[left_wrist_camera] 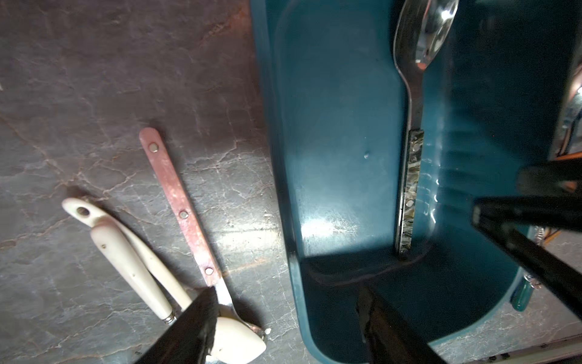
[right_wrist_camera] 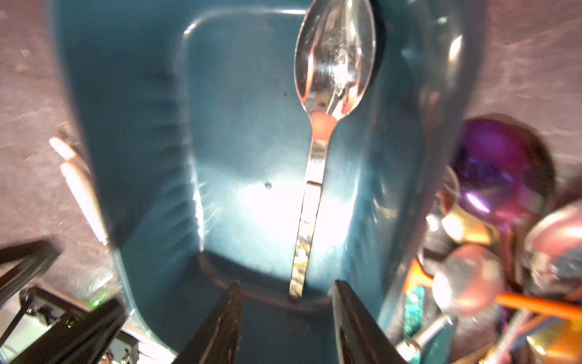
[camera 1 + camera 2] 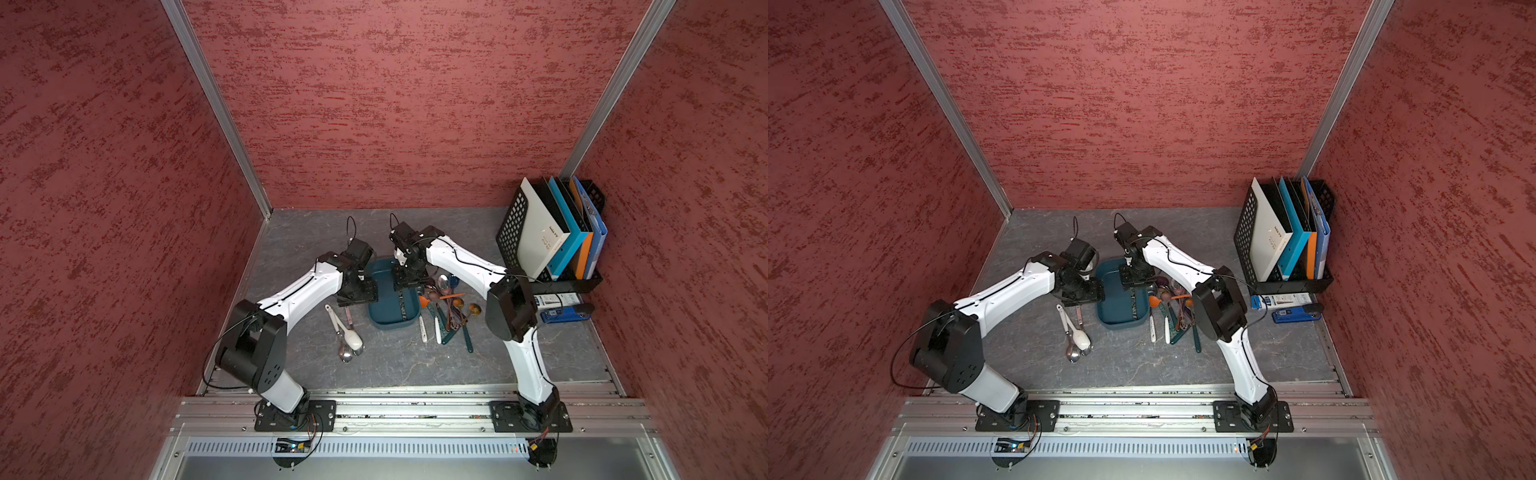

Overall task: Put the spoon into the storage box
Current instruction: Place the spoon in the storage box, then adjust the storage box at the center of the board, then pick up the spoon from the center of the board.

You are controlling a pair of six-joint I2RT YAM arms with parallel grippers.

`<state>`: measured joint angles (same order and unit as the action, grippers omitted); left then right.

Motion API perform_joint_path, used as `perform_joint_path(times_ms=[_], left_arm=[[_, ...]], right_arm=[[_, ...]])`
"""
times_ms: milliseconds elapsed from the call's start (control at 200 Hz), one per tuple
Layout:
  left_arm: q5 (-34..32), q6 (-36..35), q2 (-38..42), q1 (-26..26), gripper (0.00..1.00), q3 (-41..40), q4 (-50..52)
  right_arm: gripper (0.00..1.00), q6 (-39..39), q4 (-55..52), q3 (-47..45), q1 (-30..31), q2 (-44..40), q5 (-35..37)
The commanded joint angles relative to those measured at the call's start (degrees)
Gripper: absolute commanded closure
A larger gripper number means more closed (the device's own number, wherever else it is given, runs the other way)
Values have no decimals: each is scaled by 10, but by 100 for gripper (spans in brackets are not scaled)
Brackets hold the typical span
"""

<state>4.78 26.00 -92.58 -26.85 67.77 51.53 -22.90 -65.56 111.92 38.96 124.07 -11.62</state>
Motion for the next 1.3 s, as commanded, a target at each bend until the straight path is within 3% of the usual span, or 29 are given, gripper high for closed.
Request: perform_joint_path(times_ms=[0,311,531,797,912,1112,1298], left_arm=[[-5,-14,-29,-8,28,19,19],[-3,-20,-79,4,39,42,59],[11,-24,-60,44,43,27,61],[4,-44,-53,69,43,19,64],[13,-44,-32,68,43,10,55],[75,-38,50,70,31,7,10],[56,-43,101,90,29,14,16]], right_arm=[[52,15,28,-43,-15,-61,7],[55,-3,76,-221,-46,-186,24],[60,-17,106,-305,-51,-199,-2],[62,-16,123,-331,-49,-196,-15],[63,-12,127,-335,-45,-199,-22],[64,-10,121,-352,-24,-193,-28],[64,-10,124,-364,-5,-189,-17]])
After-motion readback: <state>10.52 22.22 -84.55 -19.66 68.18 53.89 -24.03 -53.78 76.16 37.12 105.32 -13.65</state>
